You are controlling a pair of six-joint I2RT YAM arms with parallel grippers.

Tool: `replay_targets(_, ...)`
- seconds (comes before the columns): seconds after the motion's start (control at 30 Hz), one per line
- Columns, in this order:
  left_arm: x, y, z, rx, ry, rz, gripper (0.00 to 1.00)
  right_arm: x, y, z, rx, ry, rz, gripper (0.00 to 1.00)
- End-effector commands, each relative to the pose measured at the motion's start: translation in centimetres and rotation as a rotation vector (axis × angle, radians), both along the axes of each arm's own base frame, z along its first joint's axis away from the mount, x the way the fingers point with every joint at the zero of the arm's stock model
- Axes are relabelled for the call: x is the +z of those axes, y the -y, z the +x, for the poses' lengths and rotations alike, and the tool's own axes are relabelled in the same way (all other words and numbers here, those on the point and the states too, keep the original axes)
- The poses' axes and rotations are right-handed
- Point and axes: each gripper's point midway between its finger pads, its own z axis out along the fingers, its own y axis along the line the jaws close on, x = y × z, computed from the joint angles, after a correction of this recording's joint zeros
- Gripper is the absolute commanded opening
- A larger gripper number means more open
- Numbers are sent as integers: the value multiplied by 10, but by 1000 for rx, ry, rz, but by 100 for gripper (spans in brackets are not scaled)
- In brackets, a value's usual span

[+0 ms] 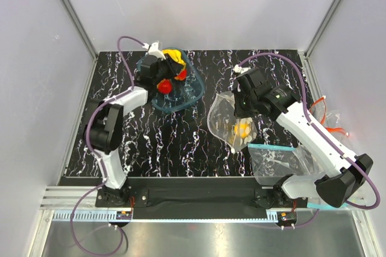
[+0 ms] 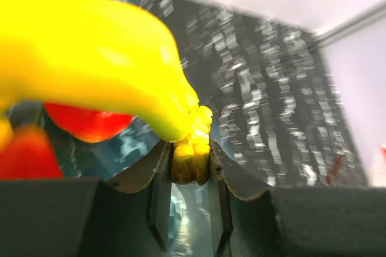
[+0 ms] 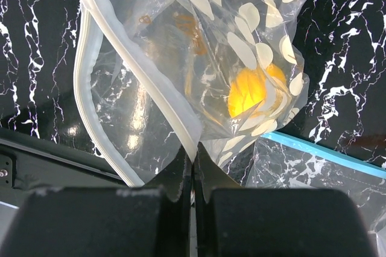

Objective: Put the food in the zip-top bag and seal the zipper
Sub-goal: Pick up the fake fruit from the bin, then place the fake fruit in the zipper food storage bag.

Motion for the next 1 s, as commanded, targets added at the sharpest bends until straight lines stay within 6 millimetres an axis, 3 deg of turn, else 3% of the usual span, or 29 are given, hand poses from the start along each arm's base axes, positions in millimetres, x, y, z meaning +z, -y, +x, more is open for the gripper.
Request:
replay_targets(0.0, 83, 5, -14, -88, 250, 0, 7, 14, -8, 7, 25, 48, 60, 0)
replay_targets(0.03, 97, 7, -24, -116, 272, -10, 6, 15, -9, 8, 26, 48, 66, 0)
replay_targets(0.1, 99, 8, -38, -146, 273, -16, 5, 17, -12, 10, 34, 52, 84, 0)
replay_targets(0.13, 115, 8, -49, -166, 302, -27, 5, 18, -14, 11, 34, 53, 94, 0)
replay_targets(0.3, 147, 10, -93, -245, 328, -76, 4, 23, -22, 16, 42, 58, 136, 0)
replay_targets(0.5, 195, 27, -171, -402, 366, -186, 3, 32, -35, 18, 54, 68, 222, 0)
replay_targets(0.6, 225, 42, -221, -508, 395, -246, 5, 35, -41, 18, 60, 73, 263, 0)
replay_targets(0.8, 245, 72, -300, -680, 397, -282, 5, 38, -49, 22, 55, 82, 338, 0)
replay_targets(0.97, 254, 74, -347, -763, 399, -326, 5, 38, -51, 26, 43, 85, 395, 0)
